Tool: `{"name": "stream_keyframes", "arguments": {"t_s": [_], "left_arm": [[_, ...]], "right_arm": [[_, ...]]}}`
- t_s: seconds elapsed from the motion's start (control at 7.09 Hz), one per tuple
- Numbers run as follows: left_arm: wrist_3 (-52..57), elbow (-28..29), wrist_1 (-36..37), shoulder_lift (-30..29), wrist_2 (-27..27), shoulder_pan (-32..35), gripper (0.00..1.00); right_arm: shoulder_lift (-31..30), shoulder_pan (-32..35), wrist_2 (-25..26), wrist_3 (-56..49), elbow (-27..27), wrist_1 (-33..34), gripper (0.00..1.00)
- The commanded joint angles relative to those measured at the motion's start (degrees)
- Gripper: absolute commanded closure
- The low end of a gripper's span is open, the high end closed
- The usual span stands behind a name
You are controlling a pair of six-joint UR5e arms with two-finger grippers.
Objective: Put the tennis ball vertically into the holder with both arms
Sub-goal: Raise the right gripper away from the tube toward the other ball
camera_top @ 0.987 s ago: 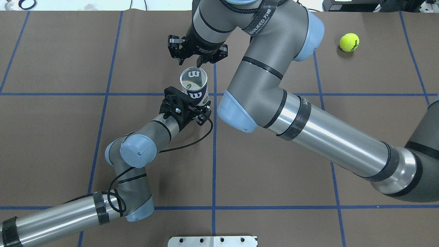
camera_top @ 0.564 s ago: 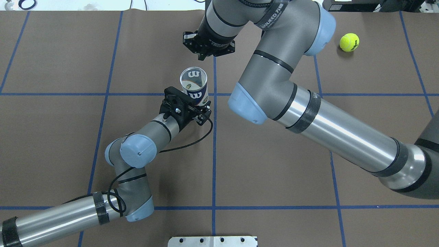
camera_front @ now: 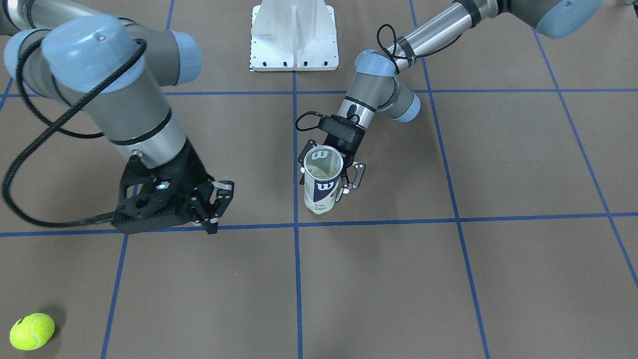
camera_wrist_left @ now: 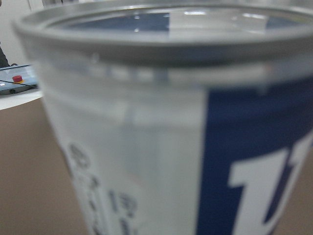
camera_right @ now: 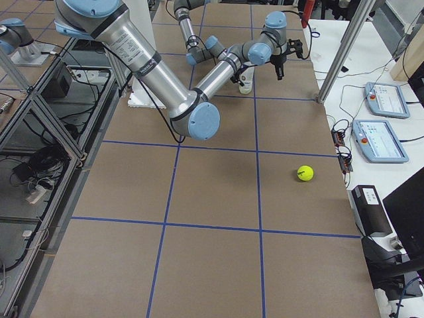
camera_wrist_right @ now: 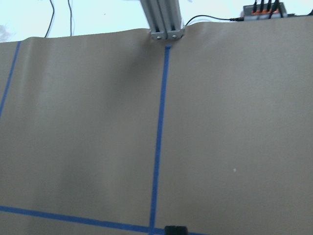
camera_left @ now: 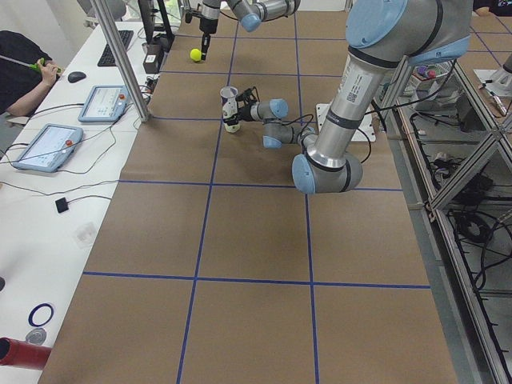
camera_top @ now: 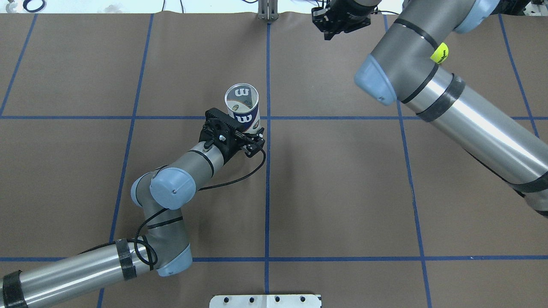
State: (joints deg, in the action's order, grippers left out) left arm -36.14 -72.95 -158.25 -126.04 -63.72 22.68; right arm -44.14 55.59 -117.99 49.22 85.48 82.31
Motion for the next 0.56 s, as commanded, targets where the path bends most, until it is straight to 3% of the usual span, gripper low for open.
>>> {"name": "stream_keyframes", "arguments": {"t_s": [0.0, 0.14, 0.28, 0.42], "left_arm": [[0.19, 0.0, 0.05, 0.0, 0.0, 0.09, 0.02], [0.2, 0.0, 0.05, 0.0, 0.0, 0.09, 0.02], [0.2, 0.0, 0.05, 0.0, 0.0, 0.09, 0.02], [0.2, 0.0, 0.05, 0.0, 0.0, 0.18, 0.02]], "right_arm": [[-3.74, 6.61, -1.71, -15.49, -7.56, -0.57, 1.0], [-4.11, 9.16, -2.93, -16.95, -12.66, -4.57, 1.0], [-6.55, 10.14, -3.99, -19.23, -18.19, -14.36, 1.0], [-6.66, 10.84, -3.57, -21.69, -23.64, -19.85, 0.45]]}}
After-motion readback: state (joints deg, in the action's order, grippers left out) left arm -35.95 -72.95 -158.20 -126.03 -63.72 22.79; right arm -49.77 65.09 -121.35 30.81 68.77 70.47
